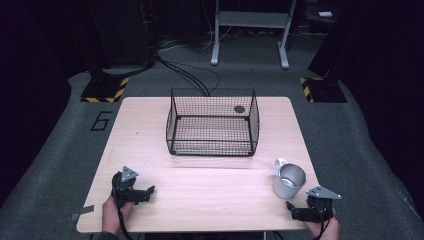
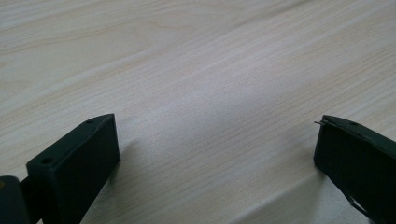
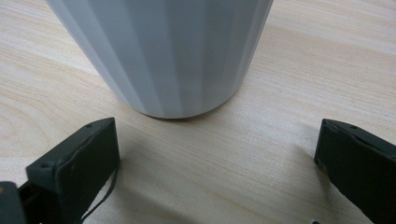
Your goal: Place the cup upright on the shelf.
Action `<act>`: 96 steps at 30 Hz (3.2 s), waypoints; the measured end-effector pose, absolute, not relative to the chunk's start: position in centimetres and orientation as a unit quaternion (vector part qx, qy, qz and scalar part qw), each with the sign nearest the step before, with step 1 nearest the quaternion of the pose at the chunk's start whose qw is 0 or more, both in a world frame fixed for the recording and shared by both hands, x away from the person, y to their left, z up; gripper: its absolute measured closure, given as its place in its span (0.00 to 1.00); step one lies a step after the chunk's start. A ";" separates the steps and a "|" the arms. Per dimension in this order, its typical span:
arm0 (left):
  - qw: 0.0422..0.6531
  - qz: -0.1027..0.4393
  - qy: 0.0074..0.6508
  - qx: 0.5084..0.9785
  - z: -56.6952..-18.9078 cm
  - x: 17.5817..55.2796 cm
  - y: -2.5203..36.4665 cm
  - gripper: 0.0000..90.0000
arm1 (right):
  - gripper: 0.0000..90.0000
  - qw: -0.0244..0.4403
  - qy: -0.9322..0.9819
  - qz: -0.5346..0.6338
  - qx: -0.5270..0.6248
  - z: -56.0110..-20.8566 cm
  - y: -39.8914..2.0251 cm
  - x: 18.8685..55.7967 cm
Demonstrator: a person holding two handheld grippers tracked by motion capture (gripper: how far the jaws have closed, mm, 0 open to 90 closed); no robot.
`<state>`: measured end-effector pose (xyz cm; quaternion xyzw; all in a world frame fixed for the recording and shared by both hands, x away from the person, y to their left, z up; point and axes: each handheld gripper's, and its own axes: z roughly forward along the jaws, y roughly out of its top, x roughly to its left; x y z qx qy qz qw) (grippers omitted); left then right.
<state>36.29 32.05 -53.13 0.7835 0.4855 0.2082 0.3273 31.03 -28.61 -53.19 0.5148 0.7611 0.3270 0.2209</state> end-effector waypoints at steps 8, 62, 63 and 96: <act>0.326 0.209 0.486 0.783 -53.1 36.3 32.0 0.00 | 0.00 0.221 0.760 0.328 0.515 -53.2 -28.6 31.0; 0.328 0.213 0.487 0.781 -53.2 36.3 32.0 0.00 | 0.00 0.217 0.750 0.367 0.506 -48.2 -26.8 31.4; 0.328 0.213 0.487 0.781 -53.2 36.3 32.0 0.00 | 0.00 0.217 0.750 0.367 0.506 -48.2 -26.8 31.4; 0.328 0.213 0.487 0.781 -53.2 36.3 32.0 0.00 | 0.00 0.230 0.756 0.354 0.500 -45.6 -24.7 35.4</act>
